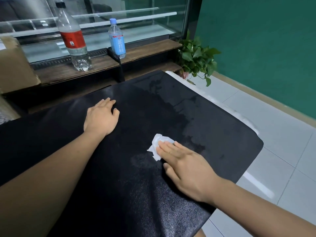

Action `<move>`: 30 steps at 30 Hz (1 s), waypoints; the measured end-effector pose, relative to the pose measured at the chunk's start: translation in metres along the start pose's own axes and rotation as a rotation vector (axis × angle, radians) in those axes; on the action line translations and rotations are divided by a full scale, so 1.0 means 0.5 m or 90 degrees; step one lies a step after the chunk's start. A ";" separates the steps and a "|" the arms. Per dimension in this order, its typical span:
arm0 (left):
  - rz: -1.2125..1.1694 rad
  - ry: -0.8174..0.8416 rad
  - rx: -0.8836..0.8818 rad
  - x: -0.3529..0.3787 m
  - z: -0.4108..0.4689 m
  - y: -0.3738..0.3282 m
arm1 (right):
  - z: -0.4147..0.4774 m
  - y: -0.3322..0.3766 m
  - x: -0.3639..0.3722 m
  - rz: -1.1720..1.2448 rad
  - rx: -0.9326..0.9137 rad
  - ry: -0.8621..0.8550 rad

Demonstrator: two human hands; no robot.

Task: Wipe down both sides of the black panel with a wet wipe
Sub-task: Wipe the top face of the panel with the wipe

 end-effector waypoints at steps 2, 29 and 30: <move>-0.005 -0.011 0.002 -0.002 -0.004 0.000 | -0.012 0.018 0.008 -0.002 -0.015 0.000; -0.149 0.038 0.221 0.053 -0.193 -0.258 | -0.040 0.037 0.013 0.018 -0.012 -0.047; -0.147 0.033 0.222 0.054 -0.193 -0.258 | -0.040 0.036 0.013 0.019 -0.012 -0.048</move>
Point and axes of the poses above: each hand's wrist, its own z-axis towards the middle knuckle, its own x-axis out of the palm, y = z × x, the point moved 8 cm from there along z, towards the middle knuckle, and after that the axes turned 15 degrees about y, right-handed, at the moved point
